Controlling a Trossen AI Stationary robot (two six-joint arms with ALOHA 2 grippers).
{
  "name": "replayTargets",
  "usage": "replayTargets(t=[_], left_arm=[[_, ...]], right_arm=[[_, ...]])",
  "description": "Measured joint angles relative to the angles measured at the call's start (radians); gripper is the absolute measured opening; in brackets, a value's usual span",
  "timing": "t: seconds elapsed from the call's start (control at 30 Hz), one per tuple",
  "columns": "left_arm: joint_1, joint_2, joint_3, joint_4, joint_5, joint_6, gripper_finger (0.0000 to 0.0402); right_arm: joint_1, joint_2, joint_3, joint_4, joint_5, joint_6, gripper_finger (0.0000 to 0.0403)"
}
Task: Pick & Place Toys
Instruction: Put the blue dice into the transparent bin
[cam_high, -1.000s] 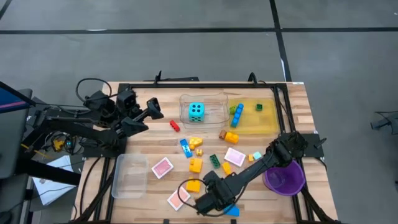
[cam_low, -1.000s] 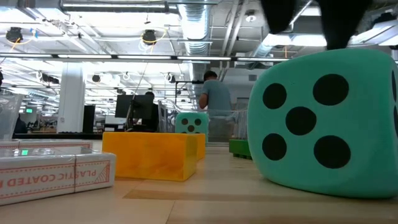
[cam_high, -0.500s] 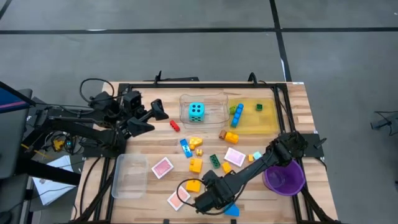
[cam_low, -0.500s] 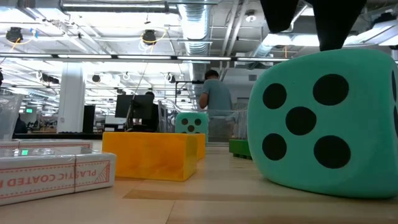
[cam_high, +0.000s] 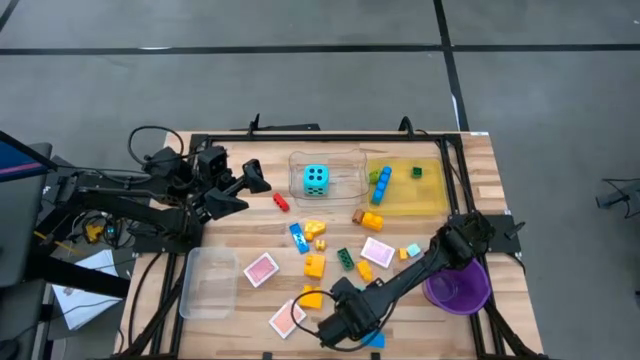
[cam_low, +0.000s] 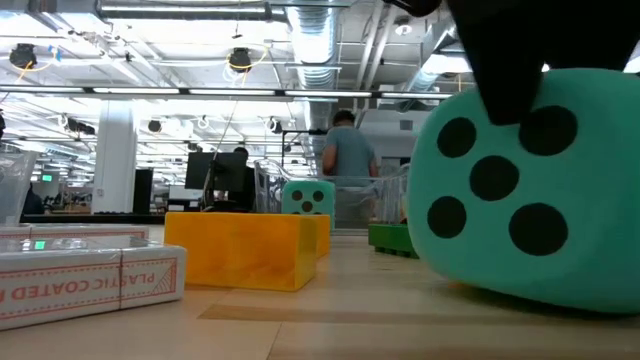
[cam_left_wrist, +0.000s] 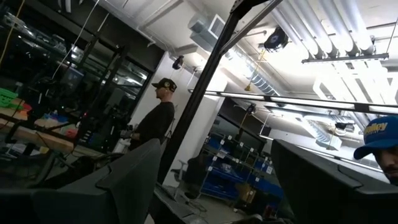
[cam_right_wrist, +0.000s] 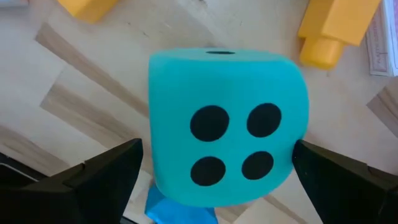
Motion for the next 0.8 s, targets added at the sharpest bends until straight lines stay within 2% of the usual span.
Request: replayTargets(t=[0.23,0.47,0.6,0.8], left_arm=[[0.000,0.000,0.000,0.000,0.000,0.000,0.0301],[0.000,0.000,0.000,0.000,0.001,0.000,0.0301],[0.000,0.002,0.000,-0.002,0.003,0.000,0.0301],[0.000,0.002,0.000,0.000,0.002,0.000,0.0301]], right_arm=[[-0.006,-0.011,-0.003,-0.009,0.009,0.032,0.0400],[0.000,-0.079,-0.004,-0.005,0.076,0.070,0.0400],[-0.002,-0.076,-0.006,-0.041,0.082,0.067,0.0400],[-0.009,-0.068,-0.005,0.007,0.088,0.090,0.0400]])
